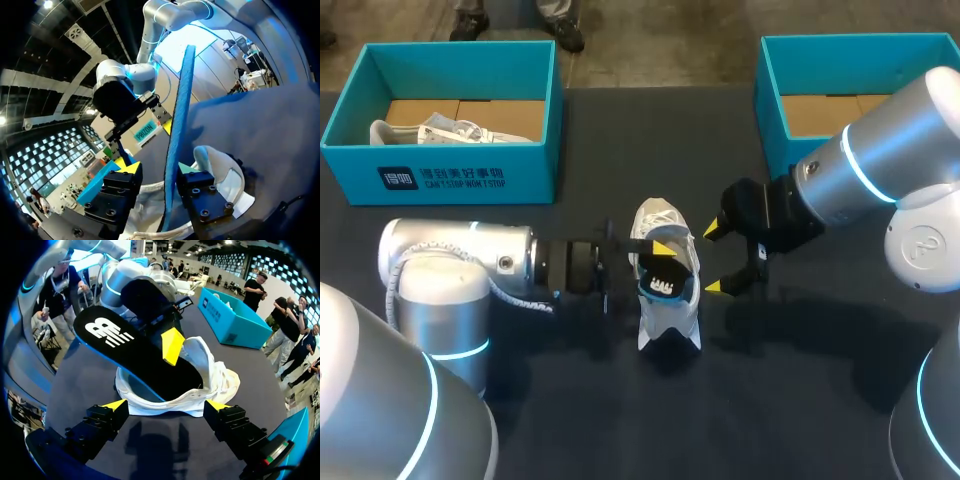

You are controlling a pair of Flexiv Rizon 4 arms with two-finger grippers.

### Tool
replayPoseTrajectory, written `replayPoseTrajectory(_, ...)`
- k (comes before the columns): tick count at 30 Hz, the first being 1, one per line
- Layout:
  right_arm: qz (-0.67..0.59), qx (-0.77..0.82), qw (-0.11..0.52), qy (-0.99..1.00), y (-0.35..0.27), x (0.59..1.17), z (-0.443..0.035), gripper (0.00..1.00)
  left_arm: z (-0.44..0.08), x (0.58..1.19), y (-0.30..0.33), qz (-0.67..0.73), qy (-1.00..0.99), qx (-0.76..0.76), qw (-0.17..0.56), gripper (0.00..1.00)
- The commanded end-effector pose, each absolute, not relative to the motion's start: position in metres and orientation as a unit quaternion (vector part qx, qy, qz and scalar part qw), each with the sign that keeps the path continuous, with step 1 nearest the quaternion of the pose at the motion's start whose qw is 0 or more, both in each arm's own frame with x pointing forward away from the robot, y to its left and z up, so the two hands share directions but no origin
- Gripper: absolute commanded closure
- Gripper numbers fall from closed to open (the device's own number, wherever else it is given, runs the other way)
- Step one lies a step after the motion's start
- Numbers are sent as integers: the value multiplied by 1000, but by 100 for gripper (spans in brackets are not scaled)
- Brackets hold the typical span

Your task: Take the shoe out of the shoebox, open the shoe tongue, remove and reinsert the insole, then place the shoe into the shoebox

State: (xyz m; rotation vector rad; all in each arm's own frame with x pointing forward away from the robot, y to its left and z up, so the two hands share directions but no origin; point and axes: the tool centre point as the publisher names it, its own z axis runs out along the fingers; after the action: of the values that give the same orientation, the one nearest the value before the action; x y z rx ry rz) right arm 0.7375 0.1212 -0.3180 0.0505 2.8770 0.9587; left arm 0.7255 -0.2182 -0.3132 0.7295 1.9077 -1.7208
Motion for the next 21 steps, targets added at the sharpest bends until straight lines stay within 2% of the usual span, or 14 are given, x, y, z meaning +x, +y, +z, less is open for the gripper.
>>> replayPoseTrajectory(1,313,18,56,948,123,736,-318,0,-310,719,-215,-626,696,267,230,82)
replayPoseTrajectory(2,313,18,56,948,123,736,-318,0,-311,718,-215,-625,697,267,228,96)
replayPoseTrajectory(3,313,18,56,948,123,736,-318,0,-312,717,-216,-626,696,268,228,100)
replayPoseTrajectory(21,313,18,56,948,123,736,-318,0,-347,741,-227,-603,711,279,231,100)
